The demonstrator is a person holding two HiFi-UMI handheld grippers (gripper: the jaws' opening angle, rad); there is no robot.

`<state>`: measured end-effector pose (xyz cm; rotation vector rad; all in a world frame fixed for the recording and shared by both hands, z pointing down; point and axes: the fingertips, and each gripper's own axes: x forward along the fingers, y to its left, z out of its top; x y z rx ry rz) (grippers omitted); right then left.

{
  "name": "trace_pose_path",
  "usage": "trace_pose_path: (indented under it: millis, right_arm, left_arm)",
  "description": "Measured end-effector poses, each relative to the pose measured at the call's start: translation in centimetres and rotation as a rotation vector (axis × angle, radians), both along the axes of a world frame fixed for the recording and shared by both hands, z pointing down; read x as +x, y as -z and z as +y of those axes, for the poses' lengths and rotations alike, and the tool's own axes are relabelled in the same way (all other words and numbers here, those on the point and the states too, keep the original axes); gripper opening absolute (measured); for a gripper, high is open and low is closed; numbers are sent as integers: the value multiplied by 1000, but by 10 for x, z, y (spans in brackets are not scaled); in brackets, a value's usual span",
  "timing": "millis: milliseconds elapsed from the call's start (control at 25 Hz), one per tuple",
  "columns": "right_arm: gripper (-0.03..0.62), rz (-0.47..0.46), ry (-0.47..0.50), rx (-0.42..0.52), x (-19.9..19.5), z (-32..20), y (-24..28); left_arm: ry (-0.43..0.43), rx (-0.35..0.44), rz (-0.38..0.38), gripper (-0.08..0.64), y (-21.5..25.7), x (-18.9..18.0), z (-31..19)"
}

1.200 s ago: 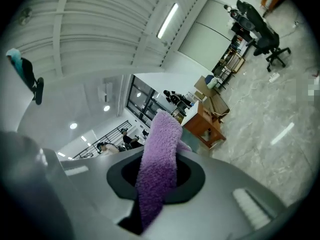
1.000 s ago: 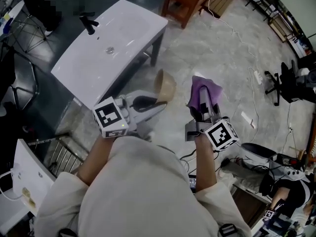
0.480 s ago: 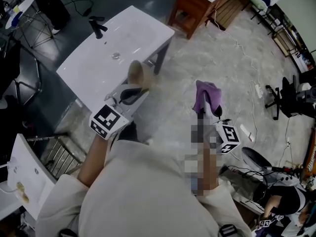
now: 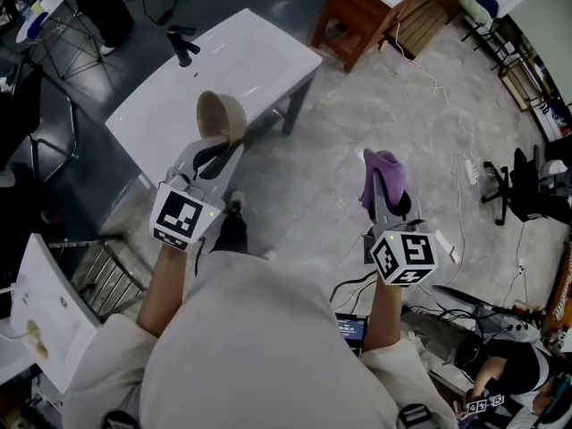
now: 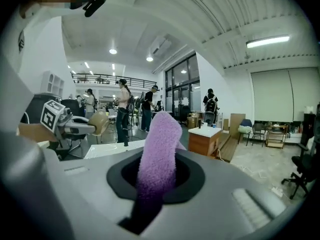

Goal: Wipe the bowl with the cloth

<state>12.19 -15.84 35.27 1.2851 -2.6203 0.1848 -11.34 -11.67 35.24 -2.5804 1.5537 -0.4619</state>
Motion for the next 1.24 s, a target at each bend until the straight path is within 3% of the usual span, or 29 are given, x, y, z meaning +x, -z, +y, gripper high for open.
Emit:
trace_pose_path:
  millis: [520, 1240]
  right_arm:
    - [43, 71, 124, -4, -35, -7, -7]
    - [43, 85, 145, -20, -62, -52, -11]
  left_arm:
    - [-10, -14, -40, 9, -7, 7, -12]
    - [-34, -48, -29, 9, -20, -4, -55]
